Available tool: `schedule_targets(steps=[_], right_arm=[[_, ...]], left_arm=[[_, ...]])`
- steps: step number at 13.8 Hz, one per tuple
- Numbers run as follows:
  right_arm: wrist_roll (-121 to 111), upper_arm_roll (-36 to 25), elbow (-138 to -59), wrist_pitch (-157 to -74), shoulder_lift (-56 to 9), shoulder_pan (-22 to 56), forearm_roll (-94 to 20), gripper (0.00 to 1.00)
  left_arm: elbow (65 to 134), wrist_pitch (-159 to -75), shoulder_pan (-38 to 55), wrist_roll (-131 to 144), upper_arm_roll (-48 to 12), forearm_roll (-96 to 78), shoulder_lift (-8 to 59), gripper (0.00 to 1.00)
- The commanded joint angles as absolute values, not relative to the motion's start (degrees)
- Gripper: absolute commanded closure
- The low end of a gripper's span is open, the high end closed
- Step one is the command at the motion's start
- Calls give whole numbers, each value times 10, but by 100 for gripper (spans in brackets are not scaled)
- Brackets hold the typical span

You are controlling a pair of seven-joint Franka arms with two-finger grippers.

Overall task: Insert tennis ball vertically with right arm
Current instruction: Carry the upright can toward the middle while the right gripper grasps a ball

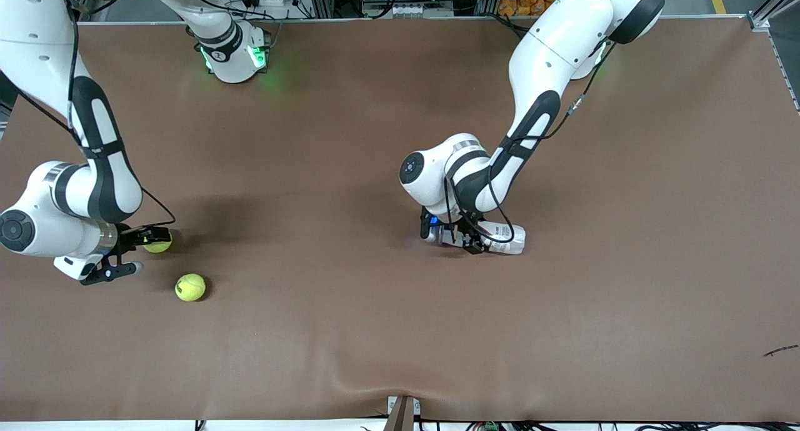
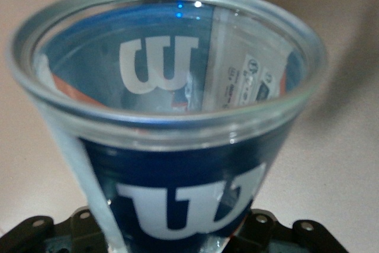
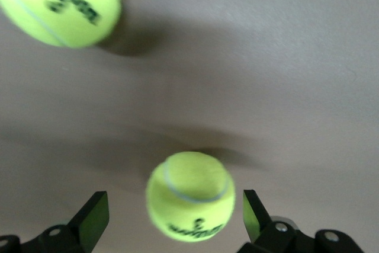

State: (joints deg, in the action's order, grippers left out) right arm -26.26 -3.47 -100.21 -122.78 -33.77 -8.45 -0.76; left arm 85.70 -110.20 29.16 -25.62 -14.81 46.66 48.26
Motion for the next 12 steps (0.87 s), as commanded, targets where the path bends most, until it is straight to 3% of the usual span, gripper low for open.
schedule_targets(steps=[1,5,10,12], right_arm=[[-276,-25,-999,-1230,-345,-101,3,0],[-276,-25,-1012,-1234,-348,-106,-2,0],[-275,-24,-1013,-1235,-349,-108,-7,3],[-275,-24,-1013,-1235,-350,-108,-7,47]], left_arm=[[840,-1102,298,-243,-145,477,499,29],[837,-1101,300,-234,-163,473,483,29],[767,-1113,300,-67,-263,456,477,28],[763,-1176,294,28,-283,455,476,27]])
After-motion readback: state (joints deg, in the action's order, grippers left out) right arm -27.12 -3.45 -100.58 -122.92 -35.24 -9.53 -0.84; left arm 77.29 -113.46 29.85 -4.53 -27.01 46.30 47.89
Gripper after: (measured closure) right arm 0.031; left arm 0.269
